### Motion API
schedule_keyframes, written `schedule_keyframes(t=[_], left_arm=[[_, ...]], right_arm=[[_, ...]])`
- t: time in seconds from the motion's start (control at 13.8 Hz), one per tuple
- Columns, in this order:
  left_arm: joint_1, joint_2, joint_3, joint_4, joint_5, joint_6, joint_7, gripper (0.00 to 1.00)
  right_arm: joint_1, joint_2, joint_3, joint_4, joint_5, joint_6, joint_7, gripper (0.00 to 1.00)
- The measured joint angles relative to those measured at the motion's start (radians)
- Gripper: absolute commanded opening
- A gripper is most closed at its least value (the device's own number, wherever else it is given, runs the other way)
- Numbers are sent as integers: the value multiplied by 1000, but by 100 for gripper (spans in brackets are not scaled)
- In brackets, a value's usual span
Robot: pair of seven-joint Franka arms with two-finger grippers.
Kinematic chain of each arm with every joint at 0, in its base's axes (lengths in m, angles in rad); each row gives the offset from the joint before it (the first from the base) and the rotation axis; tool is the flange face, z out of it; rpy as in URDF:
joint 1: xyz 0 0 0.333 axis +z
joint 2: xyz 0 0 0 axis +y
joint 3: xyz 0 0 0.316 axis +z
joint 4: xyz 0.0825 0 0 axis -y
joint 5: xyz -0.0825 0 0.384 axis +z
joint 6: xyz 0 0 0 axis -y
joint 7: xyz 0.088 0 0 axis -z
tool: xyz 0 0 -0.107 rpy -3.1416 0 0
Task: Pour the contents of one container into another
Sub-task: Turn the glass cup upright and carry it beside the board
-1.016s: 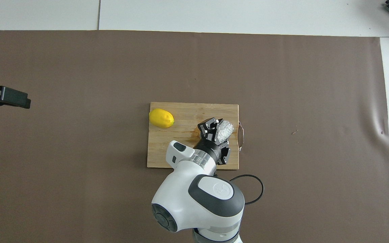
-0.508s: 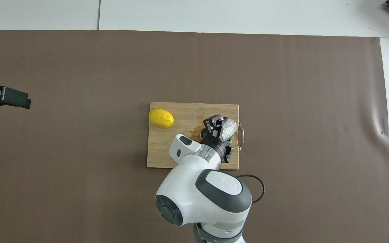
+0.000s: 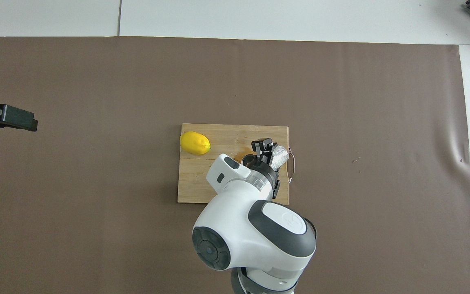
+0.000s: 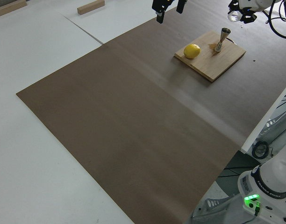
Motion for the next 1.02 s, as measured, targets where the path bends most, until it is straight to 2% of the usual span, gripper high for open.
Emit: schedule_keyframes(t=[0.22, 0.51, 1.02], left_arm=[[0, 0, 0, 0, 0, 0, 0, 100], [-1, 1, 0, -1, 1, 0, 12, 100], [-3, 5, 0, -2, 1, 0, 65, 100]], right_arm=[[-16, -6, 0, 9, 47, 2, 0, 6], [-93, -7, -1, 11, 171, 17, -69, 6], [-310, -10, -4, 7, 470, 38, -398, 6]])
